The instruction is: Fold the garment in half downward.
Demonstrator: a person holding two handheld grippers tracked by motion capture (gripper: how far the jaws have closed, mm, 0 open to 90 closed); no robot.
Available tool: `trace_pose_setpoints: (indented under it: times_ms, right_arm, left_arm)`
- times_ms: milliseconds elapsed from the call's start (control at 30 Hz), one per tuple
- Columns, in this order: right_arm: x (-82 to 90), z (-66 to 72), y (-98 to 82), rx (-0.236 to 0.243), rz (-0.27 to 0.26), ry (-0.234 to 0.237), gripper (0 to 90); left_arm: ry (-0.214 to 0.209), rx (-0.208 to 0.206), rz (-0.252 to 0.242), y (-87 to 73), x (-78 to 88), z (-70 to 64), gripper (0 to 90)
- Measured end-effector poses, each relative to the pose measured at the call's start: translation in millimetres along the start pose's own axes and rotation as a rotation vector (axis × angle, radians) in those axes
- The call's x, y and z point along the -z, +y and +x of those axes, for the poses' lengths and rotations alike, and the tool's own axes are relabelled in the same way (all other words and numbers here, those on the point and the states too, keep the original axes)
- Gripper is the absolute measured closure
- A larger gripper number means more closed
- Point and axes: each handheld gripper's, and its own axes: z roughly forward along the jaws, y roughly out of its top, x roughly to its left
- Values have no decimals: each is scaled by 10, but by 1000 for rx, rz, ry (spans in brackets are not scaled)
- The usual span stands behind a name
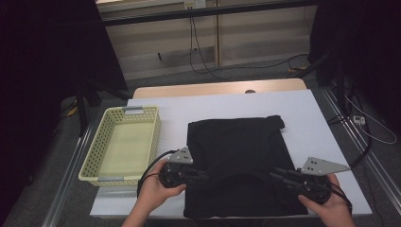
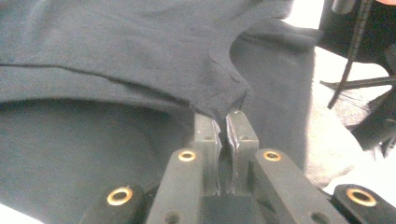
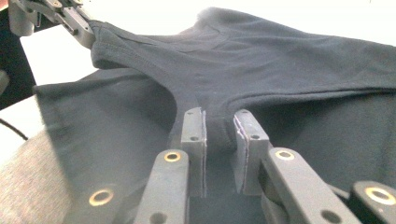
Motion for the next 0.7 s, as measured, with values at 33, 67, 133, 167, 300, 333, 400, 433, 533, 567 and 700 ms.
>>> trace_pose_setpoints:
  times_ms: [33,67,133,167,300,333,400,433,533,567,700]
  right_arm:
    - [34,37,-7,3,1,14,770]
    - [56,60,-14,9,2,17,769]
    - [113,119,-49,13,12,29,769]
    - [141,149,-85,5,22,46,768]
    - [176,185,-203,-27,48,75,749]
    - [161,178,-227,-31,59,81,714]
    - [111,148,-243,-27,82,64,592]
    - [81,122,-232,-11,81,45,559]
    - [23,34,-169,3,78,25,455]
    - [0,-8,-141,3,78,10,438]
    - [-123,-239,-40,15,82,-28,394]
  left_arm:
    - [0,-4,-3,-19,11,-32,847]
    - [-4,-6,2,-44,26,-78,846]
    - [-34,-4,14,-114,31,-146,837]
    - [-39,-4,18,-138,25,-162,830]
    - [-49,14,31,-226,-50,-146,741]
    - [-42,33,32,-233,-72,-115,675]
    - [-28,50,32,-225,-114,-33,540]
    - [-21,53,28,-216,-121,-1,503]
    - [6,91,15,-159,-134,136,396]
    - [20,95,6,-130,-138,184,377]
    - [64,94,-15,10,-167,369,328]
